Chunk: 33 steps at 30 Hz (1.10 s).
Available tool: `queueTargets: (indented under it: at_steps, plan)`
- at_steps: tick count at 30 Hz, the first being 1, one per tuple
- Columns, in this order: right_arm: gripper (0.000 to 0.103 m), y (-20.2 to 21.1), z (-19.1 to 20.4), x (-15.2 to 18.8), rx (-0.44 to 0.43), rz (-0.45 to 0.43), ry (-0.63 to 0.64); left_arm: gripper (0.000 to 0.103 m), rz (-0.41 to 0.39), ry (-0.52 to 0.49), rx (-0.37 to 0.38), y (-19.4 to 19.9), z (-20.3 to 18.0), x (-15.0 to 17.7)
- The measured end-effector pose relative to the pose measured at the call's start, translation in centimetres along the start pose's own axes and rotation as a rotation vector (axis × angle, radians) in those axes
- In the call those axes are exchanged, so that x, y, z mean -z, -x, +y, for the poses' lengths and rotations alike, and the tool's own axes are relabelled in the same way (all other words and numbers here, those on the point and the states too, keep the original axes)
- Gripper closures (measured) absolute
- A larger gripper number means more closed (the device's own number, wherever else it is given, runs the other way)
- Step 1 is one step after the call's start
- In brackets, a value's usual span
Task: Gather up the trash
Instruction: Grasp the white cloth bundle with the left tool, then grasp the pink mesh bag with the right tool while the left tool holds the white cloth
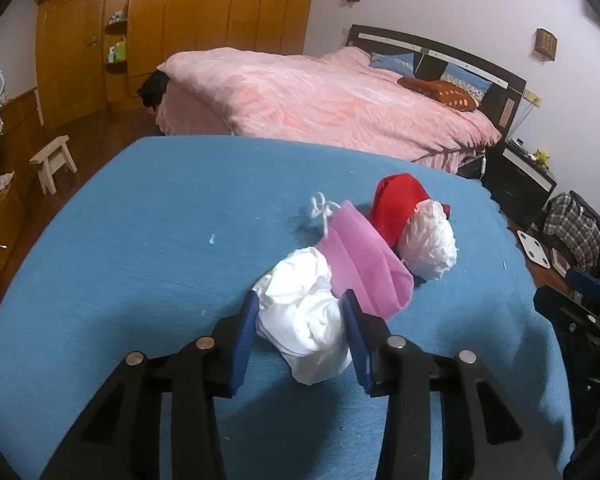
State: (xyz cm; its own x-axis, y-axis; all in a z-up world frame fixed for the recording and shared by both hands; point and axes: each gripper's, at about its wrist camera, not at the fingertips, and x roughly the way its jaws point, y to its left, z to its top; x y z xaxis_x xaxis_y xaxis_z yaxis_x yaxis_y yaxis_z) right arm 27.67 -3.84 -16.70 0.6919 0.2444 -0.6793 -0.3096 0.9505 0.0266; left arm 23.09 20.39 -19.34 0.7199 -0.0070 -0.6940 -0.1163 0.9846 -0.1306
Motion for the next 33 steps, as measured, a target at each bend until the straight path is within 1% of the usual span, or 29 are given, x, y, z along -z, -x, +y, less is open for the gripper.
queueTargets:
  at_steps: [5, 8, 15, 20, 22, 23, 24, 28, 29, 31, 33]
  plan:
    - [0.006, -0.3, 1.5, -0.5, -0.026, -0.005, 0.008, 0.063, -0.035, 0.013, -0.012, 1.7, 1.3, -0.2]
    - [0.006, -0.7, 2.9, -0.8, -0.050, -0.008, 0.021, 0.063, -0.047, 0.009, -0.043, 2.7, 2.4, -0.2]
    - [0.006, -2.1, 6.6, -1.6, -0.103, -0.007, 0.061, 0.063, -0.050, 0.023, -0.108, 3.4, 5.6, 0.0]
    - [0.006, -3.0, 8.7, -2.1, -0.131, 0.005, 0.077, 0.063, -0.050, 0.039, -0.136, 3.6, 7.1, 0.3]
    - [0.008, -3.4, 9.5, -2.3, -0.141, 0.016, 0.085, 0.063, -0.050, 0.045, -0.140, 3.7, 7.5, 0.4]
    - [0.013, -3.6, 9.8, -2.3, -0.143, 0.021, 0.090, 0.063, -0.050, 0.050, -0.141, 3.7, 7.6, 0.4]
    - [0.020, -3.8, 10.1, -2.4, -0.143, 0.027, 0.096, 0.063, -0.050, 0.053, -0.141, 3.7, 7.8, 0.5]
    - [0.029, -4.7, 10.7, -2.4, -0.145, 0.053, 0.097, 0.063, -0.051, 0.060, -0.141, 3.7, 8.0, 0.5]
    - [0.033, -4.8, 10.8, -2.4, -0.146, 0.057, 0.098, 0.063, -0.051, 0.061, -0.141, 3.7, 8.1, 0.5]
    - [0.037, -5.1, 11.0, -2.3, -0.151, 0.071, 0.101, 0.063, -0.051, 0.061, -0.140, 3.7, 8.2, 0.6]
    - [0.049, -5.5, 11.2, -2.1, -0.159, 0.087, 0.104, 0.063, -0.051, 0.063, -0.139, 3.7, 8.2, 0.6]
